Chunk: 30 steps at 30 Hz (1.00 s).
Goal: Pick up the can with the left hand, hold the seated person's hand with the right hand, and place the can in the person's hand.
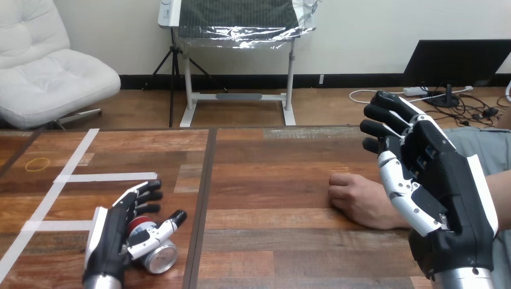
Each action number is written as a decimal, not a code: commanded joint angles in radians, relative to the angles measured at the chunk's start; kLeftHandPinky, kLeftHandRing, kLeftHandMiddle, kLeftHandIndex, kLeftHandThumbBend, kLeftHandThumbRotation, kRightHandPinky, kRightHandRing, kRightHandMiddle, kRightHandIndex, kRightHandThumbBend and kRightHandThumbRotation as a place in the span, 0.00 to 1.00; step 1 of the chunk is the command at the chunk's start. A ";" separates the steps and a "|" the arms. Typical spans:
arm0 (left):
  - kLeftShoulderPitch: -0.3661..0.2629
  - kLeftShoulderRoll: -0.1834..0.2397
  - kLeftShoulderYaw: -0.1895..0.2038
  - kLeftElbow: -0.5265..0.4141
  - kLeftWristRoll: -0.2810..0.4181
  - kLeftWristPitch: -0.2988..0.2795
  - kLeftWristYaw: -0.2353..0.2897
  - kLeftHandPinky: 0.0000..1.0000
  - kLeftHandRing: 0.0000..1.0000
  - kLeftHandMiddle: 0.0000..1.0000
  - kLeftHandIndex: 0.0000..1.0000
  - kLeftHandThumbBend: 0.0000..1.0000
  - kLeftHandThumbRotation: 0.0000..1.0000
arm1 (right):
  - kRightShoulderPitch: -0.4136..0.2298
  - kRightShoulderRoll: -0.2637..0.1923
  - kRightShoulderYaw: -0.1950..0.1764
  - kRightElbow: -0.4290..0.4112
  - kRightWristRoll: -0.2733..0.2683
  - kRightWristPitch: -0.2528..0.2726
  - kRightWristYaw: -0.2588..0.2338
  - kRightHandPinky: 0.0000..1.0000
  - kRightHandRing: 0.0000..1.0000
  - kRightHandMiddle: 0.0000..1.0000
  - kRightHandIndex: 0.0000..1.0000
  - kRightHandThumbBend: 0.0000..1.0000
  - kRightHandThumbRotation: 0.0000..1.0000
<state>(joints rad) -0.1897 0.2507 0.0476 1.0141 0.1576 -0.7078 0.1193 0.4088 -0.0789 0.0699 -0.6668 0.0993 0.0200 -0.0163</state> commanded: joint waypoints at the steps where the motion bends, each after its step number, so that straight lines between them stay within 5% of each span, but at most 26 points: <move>1: -0.027 0.038 -0.037 -0.068 0.033 0.054 -0.046 0.90 0.91 0.92 0.94 0.87 0.46 | -0.054 0.014 -0.009 -0.055 -0.004 -0.011 0.000 0.78 0.80 0.80 0.80 0.02 0.00; 10: 0.002 0.063 -0.054 -0.145 0.061 0.100 -0.068 0.94 0.96 0.99 0.99 0.96 0.56 | -0.056 0.011 -0.009 -0.051 -0.005 -0.015 0.004 0.78 0.80 0.80 0.80 0.01 0.00; 30: 0.029 0.070 -0.054 -0.206 0.061 0.161 -0.091 0.91 0.98 1.00 1.00 0.98 0.57 | -0.057 0.008 -0.013 -0.045 -0.009 -0.021 0.008 0.78 0.80 0.81 0.80 0.01 0.00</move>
<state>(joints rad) -0.1510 0.3153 0.0127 0.8376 0.2094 -0.5615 0.0409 0.4088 -0.0792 0.0692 -0.6668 0.0946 0.0198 -0.0131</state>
